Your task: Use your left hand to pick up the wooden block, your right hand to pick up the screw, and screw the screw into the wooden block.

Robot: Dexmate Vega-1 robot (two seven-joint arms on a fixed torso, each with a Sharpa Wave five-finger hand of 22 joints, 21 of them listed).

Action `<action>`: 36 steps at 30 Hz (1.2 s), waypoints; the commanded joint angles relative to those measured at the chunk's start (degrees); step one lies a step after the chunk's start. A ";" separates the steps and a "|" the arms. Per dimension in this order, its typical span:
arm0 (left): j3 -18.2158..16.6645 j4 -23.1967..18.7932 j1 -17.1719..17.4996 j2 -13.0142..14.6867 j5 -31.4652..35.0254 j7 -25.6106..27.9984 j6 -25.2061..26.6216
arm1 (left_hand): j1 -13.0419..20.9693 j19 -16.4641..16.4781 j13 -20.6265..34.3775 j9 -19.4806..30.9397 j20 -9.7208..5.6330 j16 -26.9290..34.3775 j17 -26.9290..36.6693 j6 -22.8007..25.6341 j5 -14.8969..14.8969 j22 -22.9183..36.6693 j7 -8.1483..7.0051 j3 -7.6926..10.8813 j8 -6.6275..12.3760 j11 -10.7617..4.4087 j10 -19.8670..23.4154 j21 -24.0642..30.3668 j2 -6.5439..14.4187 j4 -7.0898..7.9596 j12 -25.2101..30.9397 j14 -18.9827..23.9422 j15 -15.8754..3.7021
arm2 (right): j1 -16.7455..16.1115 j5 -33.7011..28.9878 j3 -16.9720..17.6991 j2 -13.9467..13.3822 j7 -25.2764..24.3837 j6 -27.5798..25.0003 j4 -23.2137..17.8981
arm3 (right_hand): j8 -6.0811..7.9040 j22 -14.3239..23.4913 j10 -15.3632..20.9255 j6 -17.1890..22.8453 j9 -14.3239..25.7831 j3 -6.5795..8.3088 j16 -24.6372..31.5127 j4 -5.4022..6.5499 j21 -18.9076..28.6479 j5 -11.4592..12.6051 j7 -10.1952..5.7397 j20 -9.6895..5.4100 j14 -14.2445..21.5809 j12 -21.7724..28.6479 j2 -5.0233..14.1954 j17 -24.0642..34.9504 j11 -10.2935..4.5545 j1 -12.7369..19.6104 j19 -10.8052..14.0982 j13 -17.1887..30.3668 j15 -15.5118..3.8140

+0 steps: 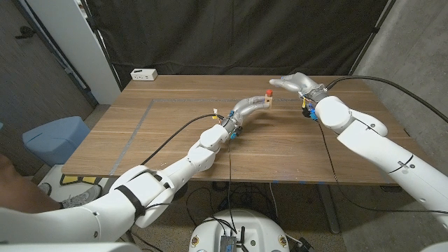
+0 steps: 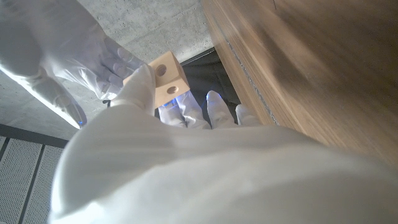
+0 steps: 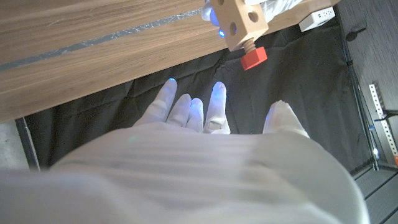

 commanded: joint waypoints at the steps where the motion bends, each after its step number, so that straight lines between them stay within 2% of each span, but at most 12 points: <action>1: -0.35 4.05 -1.45 -1.74 -0.46 -0.78 -1.85 | -0.06 0.52 0.05 0.13 0.15 -0.03 0.24 2.58 0.35 0.27 -0.61 0.41 0.40 -0.13 0.28 0.39 0.64 0.34 -0.01 0.06 -3.23 | -2.67 5.99 0.93 2.39 -6.35 6.25 2.61 | -0.84 0.21 -2.13 -0.83 0.18 -0.29 -0.28 -0.19 0.12 -0.10 -0.33 -0.16 -1.38 -0.10 0.14 0.19 -0.04 -1.05 -0.60 0.18 0.53; 4: -0.50 4.79 -1.60 -2.10 -0.57 -0.68 -2.20 | -0.05 0.58 0.04 0.13 0.08 -0.05 0.22 2.66 0.35 0.27 -0.72 0.40 0.42 -0.12 0.28 0.41 0.58 0.31 -0.02 0.05 -3.23 | -3.63 7.05 1.31 3.62 -8.43 8.61 3.64 | -1.20 0.21 -3.13 -1.13 0.21 -0.35 -0.40 -0.16 0.10 -0.08 -0.43 -0.27 -2.17 -0.14 0.37 0.25 0.34 -1.30 -0.90 0.17 0.91; 9: -0.81 6.31 -1.95 -2.81 -1.02 -1.06 -2.90 | -0.08 0.60 0.03 0.12 0.13 -0.07 0.24 2.64 0.36 0.27 -0.64 0.39 0.42 -0.18 0.22 0.41 0.64 0.36 -0.06 -0.05 -3.16 | -4.36 8.67 1.47 5.01 -10.17 12.35 5.46 | -2.51 0.19 -5.36 -2.73 0.24 -0.61 -0.66 -0.03 -0.09 -0.11 -0.82 -0.14 -4.24 -0.12 0.83 0.39 -1.04 -2.16 -2.15 0.06 1.70; 14: -0.91 7.38 -2.30 -3.27 -1.08 -1.24 -3.42 | -0.03 0.63 0.02 0.12 0.06 -0.06 0.22 2.64 0.36 0.27 -0.76 0.39 0.41 -0.21 0.31 0.41 0.59 0.32 -0.04 -0.02 -3.22 | -4.61 9.78 1.29 6.09 -11.45 14.52 6.72 | -3.32 0.14 -7.41 -3.43 0.21 -0.77 -0.89 -0.11 -0.31 -0.11 -0.86 -0.01 -5.98 -0.28 1.03 0.37 -1.40 -2.56 -3.53 -0.12 2.09; 18: -0.94 7.77 -2.42 -3.49 -1.14 -1.45 -3.54 | -0.02 0.60 0.01 0.12 0.05 -0.04 0.23 2.62 0.37 0.28 -0.74 0.40 0.41 -0.20 0.18 0.40 0.64 0.33 -0.11 -0.02 -3.18 | -4.94 11.01 1.30 6.91 -11.91 16.68 7.81 | -3.92 0.10 -8.91 -3.87 0.16 -0.85 -1.04 -0.22 -0.34 -0.10 -0.97 0.11 -7.35 -0.35 1.23 0.31 -1.04 -2.79 -4.32 -0.30 2.57; 22: -0.97 8.27 -2.57 -3.72 -1.17 -1.65 -3.84 | -0.05 0.60 -0.01 0.12 0.14 -0.05 0.23 2.50 0.38 0.28 -0.66 0.41 0.36 -0.22 0.23 0.40 0.65 0.36 -0.10 -0.02 -3.14 | -5.21 12.33 1.32 7.26 -11.69 18.38 8.54 | -4.67 0.05 -9.70 -4.69 0.08 -0.82 -1.08 -0.41 -0.41 -0.06 -1.01 0.07 -8.48 -0.15 1.54 0.22 0.14 -2.83 -5.23 -0.49 2.85; 25: -0.99 8.25 -2.51 -3.74 -1.17 -1.68 -3.91 | -0.02 0.59 -0.01 0.11 0.13 -0.05 0.23 2.60 0.39 0.28 -0.66 0.42 0.39 -0.25 0.24 0.39 0.66 0.34 -0.10 -0.03 -3.15 | -5.59 13.64 1.48 7.57 -11.31 20.08 9.18 | -5.56 0.00 -11.22 -5.83 -0.03 -0.98 -1.29 -0.53 -0.47 -0.09 -1.60 0.30 -10.37 -0.21 1.63 0.14 0.82 -3.17 -6.36 -0.68 3.49; 30: -1.01 8.09 -2.30 -3.72 -1.07 -1.43 -4.16 | -0.07 0.60 -0.01 0.11 0.09 -0.05 0.21 2.61 0.39 0.28 -0.76 0.42 0.39 -0.27 0.25 0.39 0.59 0.35 -0.10 0.03 -3.20 | -6.12 14.93 1.45 8.17 -11.55 21.69 9.70 | -6.82 -0.07 -14.92 -7.63 -0.24 -1.39 -1.39 -0.55 -0.66 -0.12 -2.04 0.93 -14.01 -0.41 1.82 0.07 1.47 -4.19 -9.10 -0.99 4.66; 31: -1.01 8.08 -2.27 -3.72 -1.06 -1.41 -4.18 | -0.07 0.60 -0.01 0.11 0.08 -0.04 0.21 2.60 0.39 0.28 -0.75 0.41 0.38 -0.23 0.28 0.39 0.58 0.35 -0.09 0.03 -3.20 | -6.25 15.25 1.47 8.34 -11.54 22.20 9.89 | -7.00 -0.08 -15.42 -8.00 -0.28 -1.47 -1.43 -0.52 -0.74 -0.12 -1.95 0.29 -14.81 -0.34 1.89 0.06 1.56 -4.43 -9.80 -1.05 4.85; 33: -1.01 8.09 -2.25 -3.72 -1.06 -1.46 -4.25 | -0.07 0.62 -0.01 0.11 0.15 -0.04 0.22 2.54 0.39 0.28 -0.74 0.41 0.36 -0.18 0.27 0.40 0.62 0.36 -0.10 0.02 -3.18 | -6.50 16.07 1.54 8.87 -11.63 23.08 10.21 | -7.19 -0.10 -16.78 -8.48 -0.34 -1.62 -1.42 -0.39 -0.74 -0.13 -1.83 0.15 -15.86 -0.46 2.03 0.08 1.68 -4.94 -10.62 -1.14 5.13; 36: -1.03 8.37 -2.32 -3.83 -1.11 -1.64 -4.42 | -0.05 0.64 -0.01 0.10 0.16 -0.03 0.22 2.63 0.40 0.28 -0.74 0.41 0.40 -0.23 0.24 0.40 0.64 0.36 -0.12 0.03 -3.16 | -6.63 16.71 1.36 8.96 -11.18 24.20 10.54 | -7.38 -0.12 -19.03 -9.26 -0.44 -1.98 -1.78 0.12 -0.86 -0.16 -1.75 0.99 -19.69 -0.38 2.55 0.14 1.86 -6.37 -13.17 -1.33 5.98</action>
